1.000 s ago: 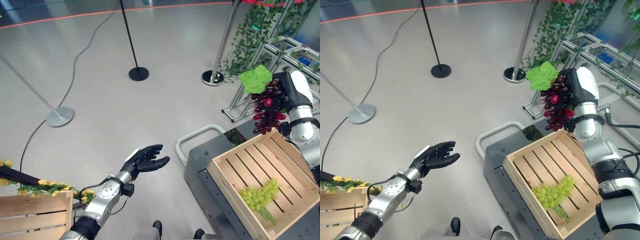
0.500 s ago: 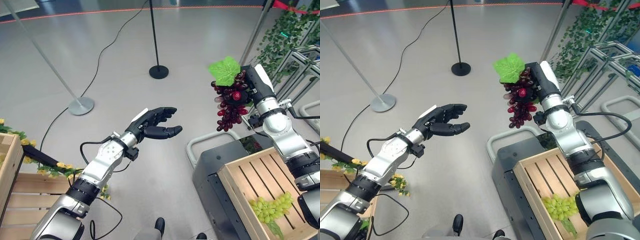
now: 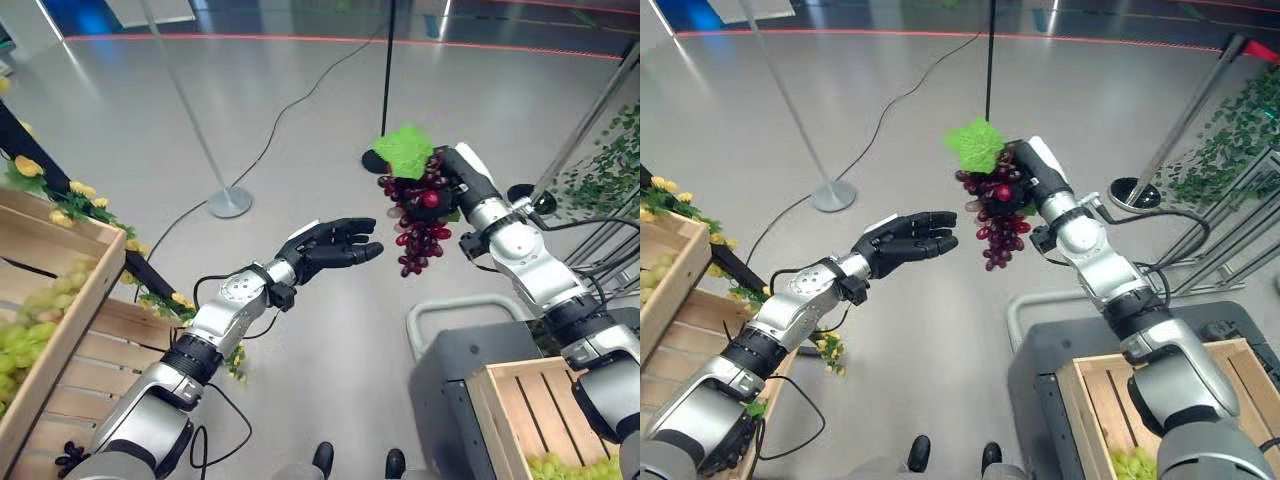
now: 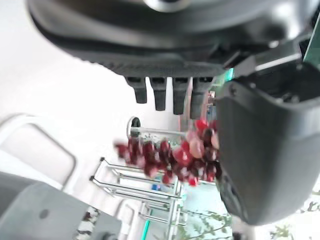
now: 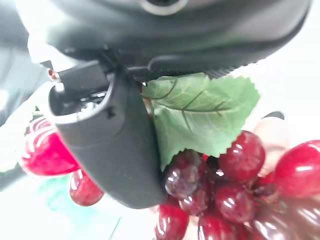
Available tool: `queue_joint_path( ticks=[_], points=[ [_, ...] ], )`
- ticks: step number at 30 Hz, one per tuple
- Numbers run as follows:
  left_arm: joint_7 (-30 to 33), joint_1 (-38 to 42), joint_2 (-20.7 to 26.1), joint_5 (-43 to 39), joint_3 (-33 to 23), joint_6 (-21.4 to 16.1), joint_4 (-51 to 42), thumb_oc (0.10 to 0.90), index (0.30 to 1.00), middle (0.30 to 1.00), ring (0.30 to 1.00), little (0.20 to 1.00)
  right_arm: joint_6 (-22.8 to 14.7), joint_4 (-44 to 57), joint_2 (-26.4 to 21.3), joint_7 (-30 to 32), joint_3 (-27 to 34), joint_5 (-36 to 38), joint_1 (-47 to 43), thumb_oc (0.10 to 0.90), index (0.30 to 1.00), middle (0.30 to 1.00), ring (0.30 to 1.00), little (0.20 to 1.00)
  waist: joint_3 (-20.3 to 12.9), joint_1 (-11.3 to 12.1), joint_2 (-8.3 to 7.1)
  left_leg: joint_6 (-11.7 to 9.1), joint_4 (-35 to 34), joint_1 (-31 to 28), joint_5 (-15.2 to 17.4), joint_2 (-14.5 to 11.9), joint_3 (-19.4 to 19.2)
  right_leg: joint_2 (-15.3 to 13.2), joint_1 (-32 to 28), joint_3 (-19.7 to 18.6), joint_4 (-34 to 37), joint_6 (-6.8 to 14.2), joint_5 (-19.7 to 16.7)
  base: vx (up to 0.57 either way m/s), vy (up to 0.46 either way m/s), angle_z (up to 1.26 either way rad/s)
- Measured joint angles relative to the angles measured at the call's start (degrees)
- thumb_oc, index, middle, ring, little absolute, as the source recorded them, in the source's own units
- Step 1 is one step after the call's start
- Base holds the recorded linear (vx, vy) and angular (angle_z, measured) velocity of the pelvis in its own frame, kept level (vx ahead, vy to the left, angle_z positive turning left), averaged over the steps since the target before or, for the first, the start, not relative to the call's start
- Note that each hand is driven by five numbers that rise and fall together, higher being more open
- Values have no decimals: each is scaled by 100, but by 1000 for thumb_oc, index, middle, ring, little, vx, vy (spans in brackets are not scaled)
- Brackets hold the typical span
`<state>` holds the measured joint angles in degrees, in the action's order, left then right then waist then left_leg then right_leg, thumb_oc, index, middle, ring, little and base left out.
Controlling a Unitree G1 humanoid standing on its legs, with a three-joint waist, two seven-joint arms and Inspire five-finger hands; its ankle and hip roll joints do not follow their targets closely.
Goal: Pick up the fruits from the basket on one side to the basket on the other side
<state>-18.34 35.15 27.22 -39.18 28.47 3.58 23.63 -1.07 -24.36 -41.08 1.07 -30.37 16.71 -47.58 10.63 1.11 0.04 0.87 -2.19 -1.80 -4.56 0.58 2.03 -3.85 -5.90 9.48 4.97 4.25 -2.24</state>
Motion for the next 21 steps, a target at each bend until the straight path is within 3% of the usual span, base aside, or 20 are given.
queue_joint_path(
  ticks=[11,21],
  points=[
    [-176,708,-118,-225,38,303,530,800,900,900,900,900,253,4,318,-22,-44,217,-448,400,300,300,300,300,0,-11,1,30,-287,-109,-95,-55,-198,51,33,61,10,7,34,15,44,4],
    [-57,734,-178,-435,38,353,525,800,900,900,900,900,449,345,606,-306,-45,403,-599,400,300,300,300,300,-1,-31,0,29,-288,-125,-95,-60,-236,53,31,45,12,6,35,0,8,-1]
  ],
)
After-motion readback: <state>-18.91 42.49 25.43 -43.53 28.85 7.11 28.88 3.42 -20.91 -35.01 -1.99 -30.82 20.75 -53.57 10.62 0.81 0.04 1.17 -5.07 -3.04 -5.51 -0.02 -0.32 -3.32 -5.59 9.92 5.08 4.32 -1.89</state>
